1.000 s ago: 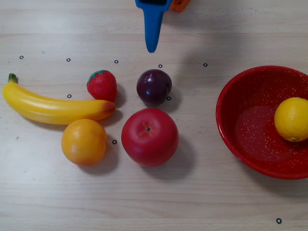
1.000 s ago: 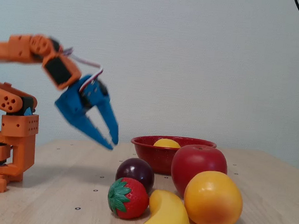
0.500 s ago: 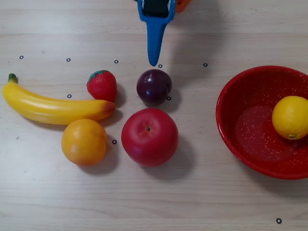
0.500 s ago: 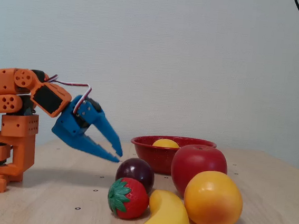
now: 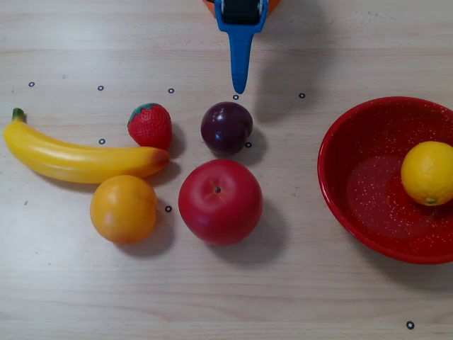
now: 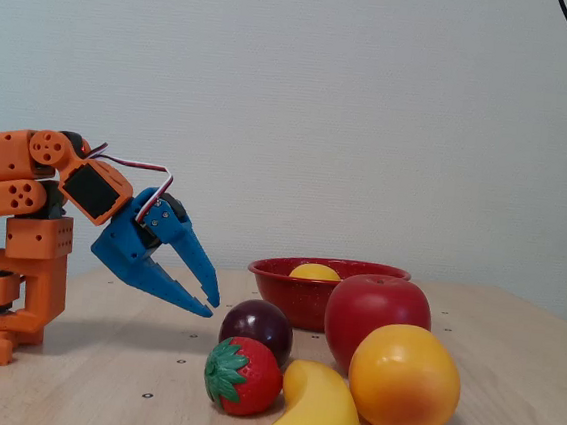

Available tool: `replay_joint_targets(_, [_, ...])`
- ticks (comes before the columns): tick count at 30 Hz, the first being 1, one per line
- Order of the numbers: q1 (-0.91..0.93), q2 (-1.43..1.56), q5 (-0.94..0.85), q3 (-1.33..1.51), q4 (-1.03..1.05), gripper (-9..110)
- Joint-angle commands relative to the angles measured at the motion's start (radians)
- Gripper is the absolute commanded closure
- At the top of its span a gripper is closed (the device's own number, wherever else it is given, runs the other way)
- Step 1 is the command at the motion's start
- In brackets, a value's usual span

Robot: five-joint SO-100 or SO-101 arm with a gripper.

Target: Put the lemon in the red bowl.

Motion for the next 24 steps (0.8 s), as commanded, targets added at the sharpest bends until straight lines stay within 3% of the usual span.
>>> replay_joint_targets(1, [0.009, 0.015, -0.021, 0.012, -0.009, 101])
replay_joint_targets(24, [-0.005, 0.015, -0.038, 0.012, -0.006, 101])
